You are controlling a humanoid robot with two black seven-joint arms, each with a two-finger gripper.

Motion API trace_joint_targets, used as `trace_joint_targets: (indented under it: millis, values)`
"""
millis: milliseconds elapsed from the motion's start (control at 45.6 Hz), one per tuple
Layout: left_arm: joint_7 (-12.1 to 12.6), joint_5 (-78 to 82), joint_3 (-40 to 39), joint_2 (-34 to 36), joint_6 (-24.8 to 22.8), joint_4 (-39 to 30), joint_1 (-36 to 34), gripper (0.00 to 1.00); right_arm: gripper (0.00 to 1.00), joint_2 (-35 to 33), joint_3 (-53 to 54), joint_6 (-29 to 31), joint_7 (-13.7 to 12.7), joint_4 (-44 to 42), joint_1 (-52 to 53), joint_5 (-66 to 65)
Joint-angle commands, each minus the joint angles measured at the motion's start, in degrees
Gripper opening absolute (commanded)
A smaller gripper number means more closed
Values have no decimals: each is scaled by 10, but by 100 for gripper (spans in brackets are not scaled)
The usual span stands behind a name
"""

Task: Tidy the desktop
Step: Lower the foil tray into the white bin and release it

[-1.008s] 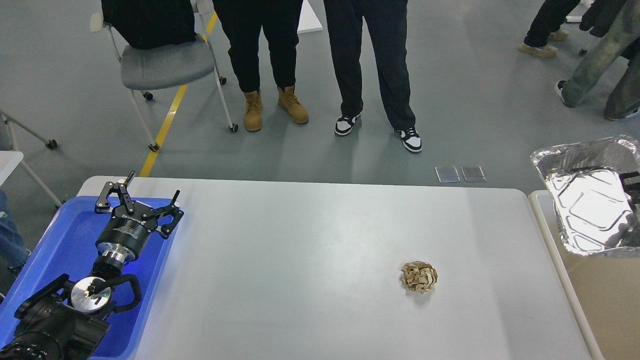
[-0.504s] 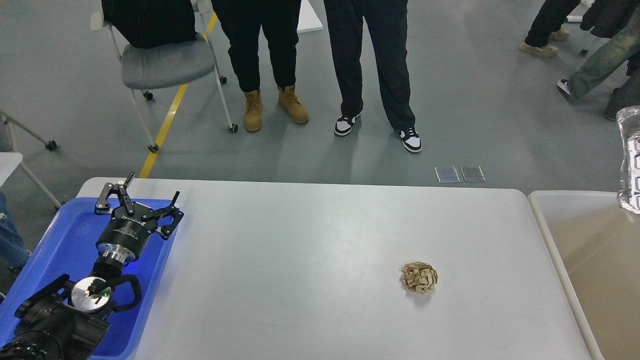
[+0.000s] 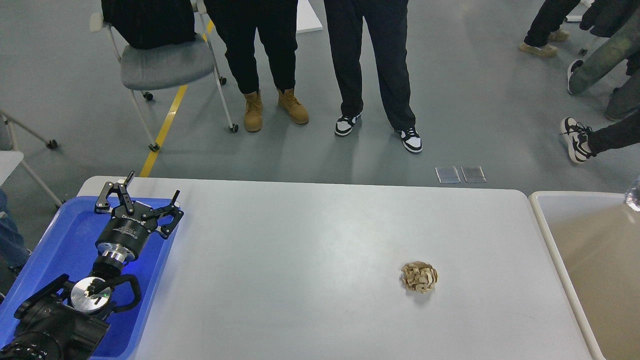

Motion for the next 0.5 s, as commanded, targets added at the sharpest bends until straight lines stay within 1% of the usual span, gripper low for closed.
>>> trace_joint_targets:
  millis: [0,88,175,241,482]
  values:
    - [0,0,0,0,0,0,0,100,0,103,53,-58,-1,-168,-172,104]
    - [0,0,0,0,0,0,0,100,0,117,77,-102,-2,-168,-207,113]
    - [0,0,0,0,0,0,0,100,0,139,102,-129,-4,-172,-239,113]
    - [0,0,0,0,0,0,0,100,0,156,114,-131,-6,-172,-256,113]
    - [0,-1,0,0,0,0,0,100,0,183,145,-153,-7,-172,-318,114]
